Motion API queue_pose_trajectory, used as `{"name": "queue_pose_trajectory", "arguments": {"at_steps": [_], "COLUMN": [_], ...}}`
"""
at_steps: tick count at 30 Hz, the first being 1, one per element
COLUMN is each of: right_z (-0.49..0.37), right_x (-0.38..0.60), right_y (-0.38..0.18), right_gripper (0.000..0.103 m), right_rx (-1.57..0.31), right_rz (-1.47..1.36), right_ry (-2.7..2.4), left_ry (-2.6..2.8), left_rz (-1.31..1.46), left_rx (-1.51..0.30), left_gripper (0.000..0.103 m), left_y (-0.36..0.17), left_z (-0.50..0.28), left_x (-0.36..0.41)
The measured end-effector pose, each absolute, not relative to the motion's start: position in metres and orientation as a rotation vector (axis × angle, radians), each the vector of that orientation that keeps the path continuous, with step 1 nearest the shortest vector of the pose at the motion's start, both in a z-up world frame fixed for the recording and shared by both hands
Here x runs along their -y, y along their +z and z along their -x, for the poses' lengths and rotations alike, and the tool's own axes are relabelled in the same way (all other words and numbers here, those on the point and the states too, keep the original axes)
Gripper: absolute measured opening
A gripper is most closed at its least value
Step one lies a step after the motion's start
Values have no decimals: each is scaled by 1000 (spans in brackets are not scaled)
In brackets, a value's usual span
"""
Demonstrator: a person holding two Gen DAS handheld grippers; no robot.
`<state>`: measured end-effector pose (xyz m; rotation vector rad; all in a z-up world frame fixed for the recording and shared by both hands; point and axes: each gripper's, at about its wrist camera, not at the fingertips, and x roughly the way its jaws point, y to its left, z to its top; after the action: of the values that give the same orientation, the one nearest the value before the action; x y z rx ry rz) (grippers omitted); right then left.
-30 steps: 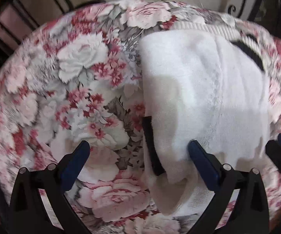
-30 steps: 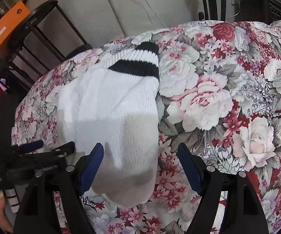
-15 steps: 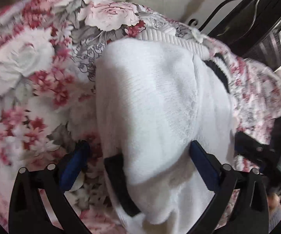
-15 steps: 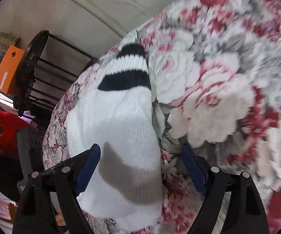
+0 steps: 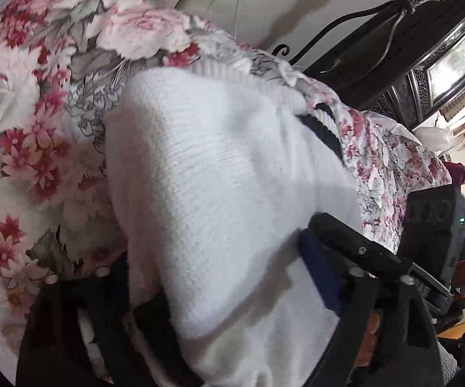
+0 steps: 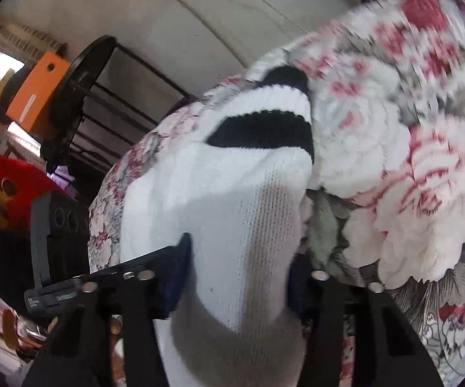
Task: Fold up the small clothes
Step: 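Grasp the strip's hem end with both grippers and lift it, then fold the held hem end over toward the striped collar with both grippers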
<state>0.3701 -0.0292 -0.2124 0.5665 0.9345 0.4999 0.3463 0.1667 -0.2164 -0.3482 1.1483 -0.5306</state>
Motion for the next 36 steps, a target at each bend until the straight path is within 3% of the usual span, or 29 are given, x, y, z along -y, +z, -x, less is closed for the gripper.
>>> {"name": "queue_pose_trajectory", "arguments": {"at_steps": [2,4,21,36], "right_z": [-365,-358,-246,-170], "right_x": [27,21,-36,-258], "right_y": [-197,-181,-105,-41], "right_gripper": [41,40,38,38], "right_rx": [-926,-921,-940,-1052], "right_rz": [-584,-599,-644,-543], "right_ry": [519,549,748,1100], "left_ry": [-524,-517,-418,-105], "left_rz": [358,377,413,520], "left_rx": [-1140,-1135,-1028,-904], "left_gripper": [63,57,55,55], "left_y": [-208,-198,-95,-30], "left_z": [-342,-334,-208,-52], "left_x": [-167,-172,-257,-476]}}
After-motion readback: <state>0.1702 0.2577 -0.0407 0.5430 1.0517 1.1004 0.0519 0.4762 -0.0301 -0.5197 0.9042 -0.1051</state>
